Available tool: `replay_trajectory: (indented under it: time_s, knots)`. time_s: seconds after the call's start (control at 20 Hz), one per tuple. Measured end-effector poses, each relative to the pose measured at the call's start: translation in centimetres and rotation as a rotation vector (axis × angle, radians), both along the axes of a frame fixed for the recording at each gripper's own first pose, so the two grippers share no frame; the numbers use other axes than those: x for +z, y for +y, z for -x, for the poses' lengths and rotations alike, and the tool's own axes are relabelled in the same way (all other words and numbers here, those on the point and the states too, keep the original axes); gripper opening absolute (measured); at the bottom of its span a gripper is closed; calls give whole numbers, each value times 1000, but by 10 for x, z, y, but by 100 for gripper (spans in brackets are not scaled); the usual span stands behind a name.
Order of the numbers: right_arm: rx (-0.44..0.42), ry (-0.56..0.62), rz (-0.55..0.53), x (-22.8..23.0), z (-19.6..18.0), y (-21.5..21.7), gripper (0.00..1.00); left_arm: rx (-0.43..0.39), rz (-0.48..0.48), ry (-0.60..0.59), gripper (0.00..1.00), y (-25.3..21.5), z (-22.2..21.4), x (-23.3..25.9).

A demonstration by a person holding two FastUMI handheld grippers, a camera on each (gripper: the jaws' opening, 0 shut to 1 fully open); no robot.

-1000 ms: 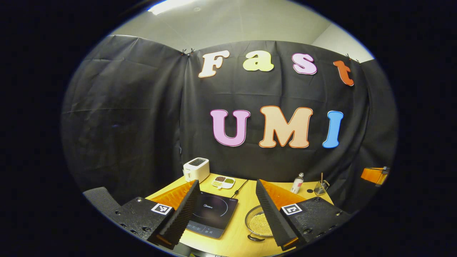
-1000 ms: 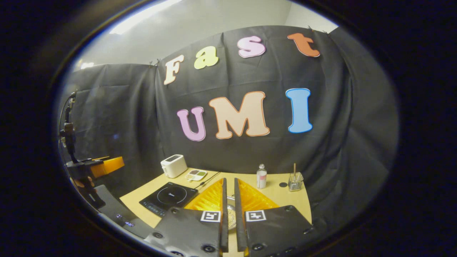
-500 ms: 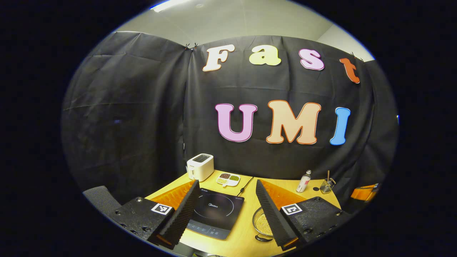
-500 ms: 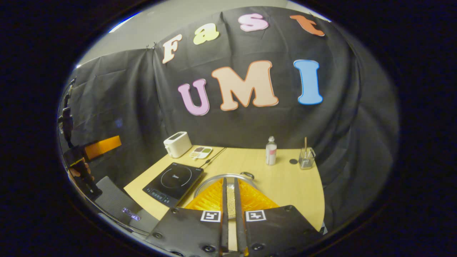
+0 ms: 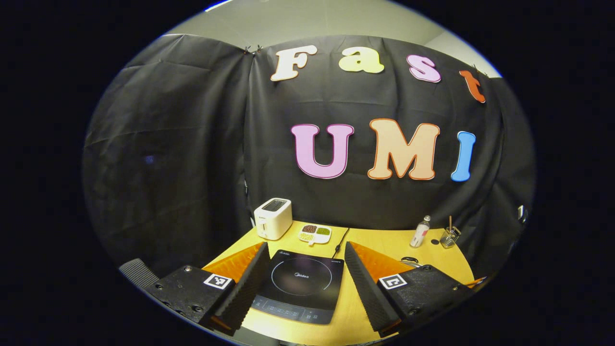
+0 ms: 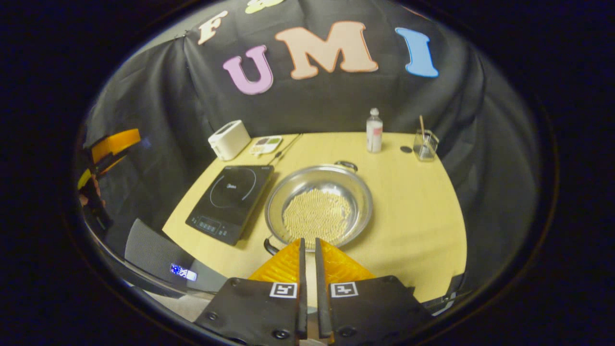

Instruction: First push the handle of the pot to place it horizontally, then grasp the pot with both hands and set it on the induction cooktop.

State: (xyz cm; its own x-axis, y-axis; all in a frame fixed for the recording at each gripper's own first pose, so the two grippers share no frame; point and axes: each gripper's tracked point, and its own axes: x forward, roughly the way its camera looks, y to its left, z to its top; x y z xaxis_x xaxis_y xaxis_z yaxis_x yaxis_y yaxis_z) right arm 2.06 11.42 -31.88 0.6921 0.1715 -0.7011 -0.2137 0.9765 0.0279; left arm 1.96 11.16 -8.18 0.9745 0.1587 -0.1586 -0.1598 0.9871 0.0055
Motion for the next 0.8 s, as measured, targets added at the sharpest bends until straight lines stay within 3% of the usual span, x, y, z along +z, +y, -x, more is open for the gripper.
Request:
replay_trajectory:
  time_s: [0.05, 0.15, 0.2, 0.45, 0.75, 0.8]
  knots:
    - [-21, 35, 21, -15, 3, -1, 2, -17, 7, 3, 92, 3, -3, -4]
    - [-51, 94, 47, -40, 11, 1, 2, -47, 19, 8, 96, 9, -6, -10]
    - [-64, 124, 53, -52, 14, 3, 11, -58, 19, 9, 96, 13, -7, -12]
    - [-119, 227, 96, -101, 13, 6, 11, -67, -24, 7, 92, 41, -7, -19]
    - [-193, 313, 146, -150, 4, 4, 11, -127, -27, 15, 96, 50, -7, -28]
    - [-212, 330, 134, -156, 2, 6, 11, -138, -32, 20, 92, 49, -7, -29]
